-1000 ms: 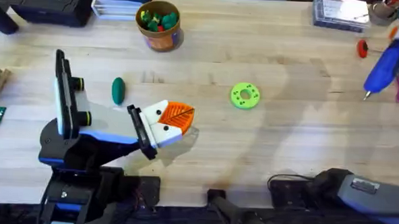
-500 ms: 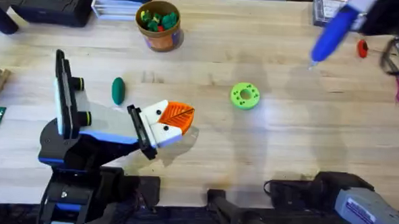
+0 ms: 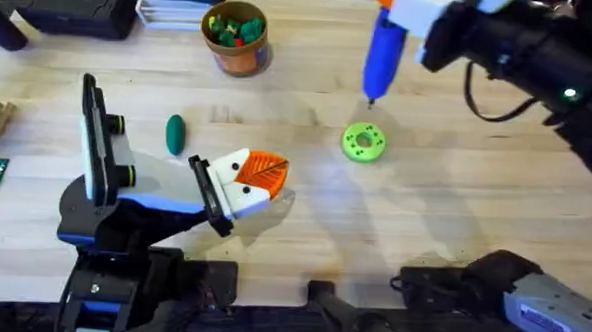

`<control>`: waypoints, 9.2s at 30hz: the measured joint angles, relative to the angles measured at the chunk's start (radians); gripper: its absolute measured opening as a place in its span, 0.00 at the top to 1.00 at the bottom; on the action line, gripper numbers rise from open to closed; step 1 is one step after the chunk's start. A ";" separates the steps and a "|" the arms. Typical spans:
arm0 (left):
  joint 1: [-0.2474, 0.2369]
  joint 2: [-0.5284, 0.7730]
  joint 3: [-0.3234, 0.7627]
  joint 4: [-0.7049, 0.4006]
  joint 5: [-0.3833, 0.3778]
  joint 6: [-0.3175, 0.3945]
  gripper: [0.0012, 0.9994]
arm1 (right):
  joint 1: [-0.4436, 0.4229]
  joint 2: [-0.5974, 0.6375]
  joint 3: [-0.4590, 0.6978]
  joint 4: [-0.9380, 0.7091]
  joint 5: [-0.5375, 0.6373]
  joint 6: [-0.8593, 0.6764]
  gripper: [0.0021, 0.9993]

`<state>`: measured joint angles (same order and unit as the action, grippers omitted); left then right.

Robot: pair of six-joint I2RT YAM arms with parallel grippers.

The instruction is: Pick up the gripper from the table and insert it into the empty holder that is missing its gripper. Then pick up a screw, insert it into the mounting hole, and use the screwdriver to tighten it. Finally, clean up the table by picking up the vegetable and placing it into the bucket.

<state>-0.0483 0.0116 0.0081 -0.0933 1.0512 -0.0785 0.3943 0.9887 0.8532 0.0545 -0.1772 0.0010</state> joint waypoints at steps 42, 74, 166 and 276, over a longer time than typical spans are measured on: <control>0.000 0.000 0.000 0.000 0.000 0.000 0.99 | 0.495 0.109 -0.176 0.753 -0.240 -0.009 0.98; 0.000 0.000 0.000 -0.006 0.001 0.000 0.99 | 0.520 0.207 -0.176 0.858 -0.300 -0.022 0.98; -0.003 0.000 0.000 -0.012 0.023 0.014 0.99 | 0.432 0.264 -0.160 0.925 -0.499 0.148 0.98; -0.003 0.000 0.000 -0.012 0.023 0.011 0.99 | -0.035 0.342 -0.151 0.449 0.117 -0.690 0.98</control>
<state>-0.0509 0.0116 0.0082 -0.1051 1.0737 -0.0678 0.3597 1.3305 0.7022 0.5033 -0.0604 -0.6888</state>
